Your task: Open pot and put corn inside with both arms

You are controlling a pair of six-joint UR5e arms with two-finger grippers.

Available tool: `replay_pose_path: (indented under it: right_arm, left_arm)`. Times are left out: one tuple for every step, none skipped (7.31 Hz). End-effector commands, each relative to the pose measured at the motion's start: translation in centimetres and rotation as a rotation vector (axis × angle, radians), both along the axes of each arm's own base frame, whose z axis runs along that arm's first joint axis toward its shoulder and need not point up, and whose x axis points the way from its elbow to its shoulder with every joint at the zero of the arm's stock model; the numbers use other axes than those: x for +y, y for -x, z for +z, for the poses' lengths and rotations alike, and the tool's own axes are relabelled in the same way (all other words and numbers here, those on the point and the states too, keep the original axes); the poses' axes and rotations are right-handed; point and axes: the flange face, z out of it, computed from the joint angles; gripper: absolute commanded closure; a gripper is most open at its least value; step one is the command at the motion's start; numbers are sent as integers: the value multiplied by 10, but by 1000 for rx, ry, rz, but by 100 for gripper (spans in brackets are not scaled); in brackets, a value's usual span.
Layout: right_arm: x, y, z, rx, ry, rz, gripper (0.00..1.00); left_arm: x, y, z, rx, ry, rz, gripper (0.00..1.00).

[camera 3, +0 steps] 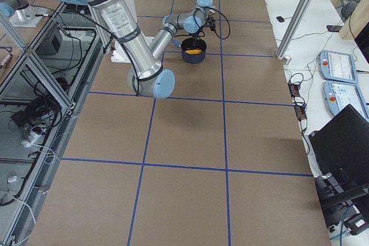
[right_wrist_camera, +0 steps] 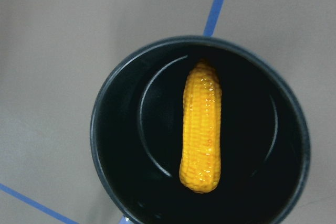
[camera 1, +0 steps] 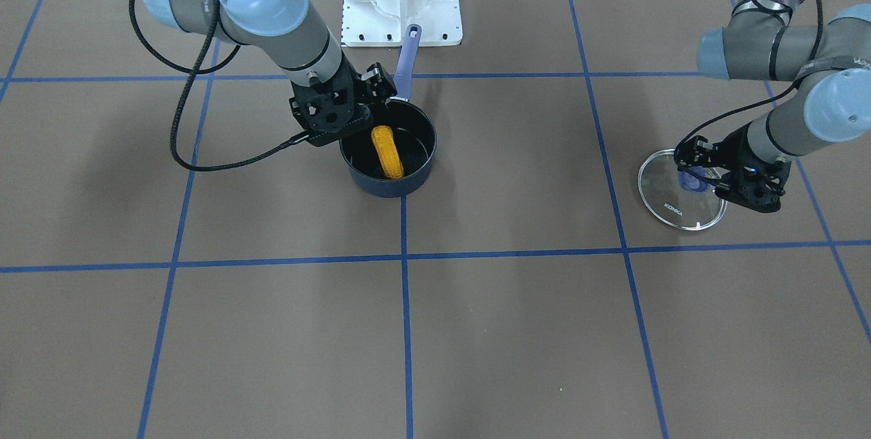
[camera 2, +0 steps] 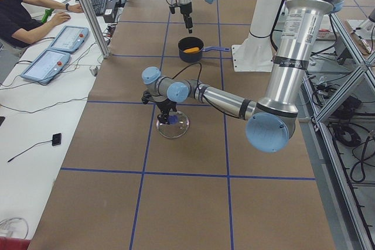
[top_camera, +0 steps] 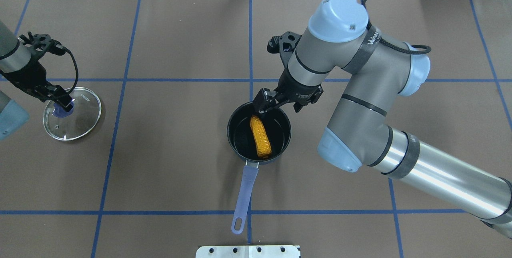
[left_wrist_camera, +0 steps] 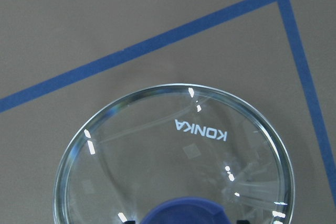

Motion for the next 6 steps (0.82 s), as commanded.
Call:
replay_pose_path:
  right_arm:
    - [-31,-42,14,79,-102,179,0]
    - [-51,-81,47,126,-76,249,0]
    - [-52,-123,87,184,-79,314,0]
    - [-46,-145,129,274,-132,330,0]
    - [-53,-172,149,306,-143,334,0]
    - [-75,-224,157,298,-59,375,0]
  left_arm:
    - [-12,35,-16,8,-35,-64,2]
    - [-27,79,-19,14,-42,-139,1]
    - [-40,129,-17,14,-72,-190,1]
    - [-45,176,-4,6,-118,-194,1]
    - [-38,198,13,-2,-130,-187,1]
    - [-23,218,40,-12,-120,-179,1]
